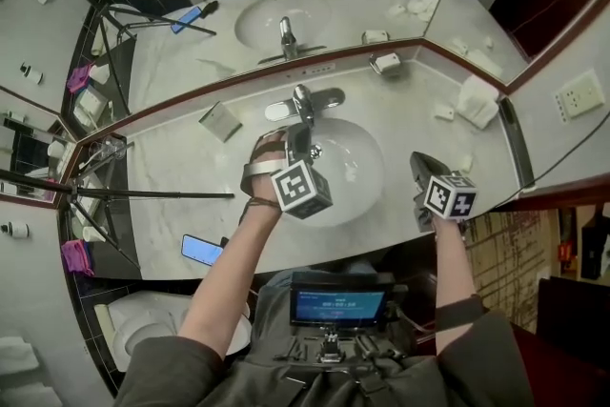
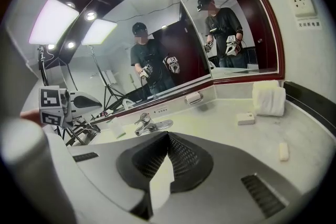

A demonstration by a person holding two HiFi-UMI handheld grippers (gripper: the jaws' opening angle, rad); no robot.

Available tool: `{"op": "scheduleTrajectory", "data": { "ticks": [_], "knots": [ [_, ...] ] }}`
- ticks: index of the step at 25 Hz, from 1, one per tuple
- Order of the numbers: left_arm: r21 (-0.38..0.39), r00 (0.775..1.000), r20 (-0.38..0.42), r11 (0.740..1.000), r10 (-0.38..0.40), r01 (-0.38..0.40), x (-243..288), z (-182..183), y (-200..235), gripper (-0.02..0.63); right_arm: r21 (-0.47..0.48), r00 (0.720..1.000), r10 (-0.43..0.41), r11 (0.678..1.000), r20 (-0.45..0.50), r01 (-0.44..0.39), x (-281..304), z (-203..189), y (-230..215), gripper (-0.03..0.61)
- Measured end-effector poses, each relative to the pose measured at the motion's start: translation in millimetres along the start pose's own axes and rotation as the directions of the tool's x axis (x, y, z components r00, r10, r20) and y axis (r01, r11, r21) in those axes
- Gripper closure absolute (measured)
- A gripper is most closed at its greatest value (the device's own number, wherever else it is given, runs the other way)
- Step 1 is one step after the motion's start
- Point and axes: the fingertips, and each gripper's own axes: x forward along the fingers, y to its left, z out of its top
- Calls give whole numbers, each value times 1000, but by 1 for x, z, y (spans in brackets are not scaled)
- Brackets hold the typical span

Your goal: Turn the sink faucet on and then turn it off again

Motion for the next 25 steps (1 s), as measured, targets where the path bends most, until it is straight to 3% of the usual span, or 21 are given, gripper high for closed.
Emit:
{"op": "scheduleTrajectory", "data": {
  "ticks": [11, 25],
  "knots": [
    [-46, 1000, 14, 999, 15, -14, -27, 5, 34, 614, 21, 997, -25, 999, -78, 27, 0, -46, -10, 555],
    [-119, 997, 57, 992, 53, -46, -44, -5, 52, 614, 20, 995, -25, 999, -96, 27, 4, -56, 0, 555]
  ]
}}
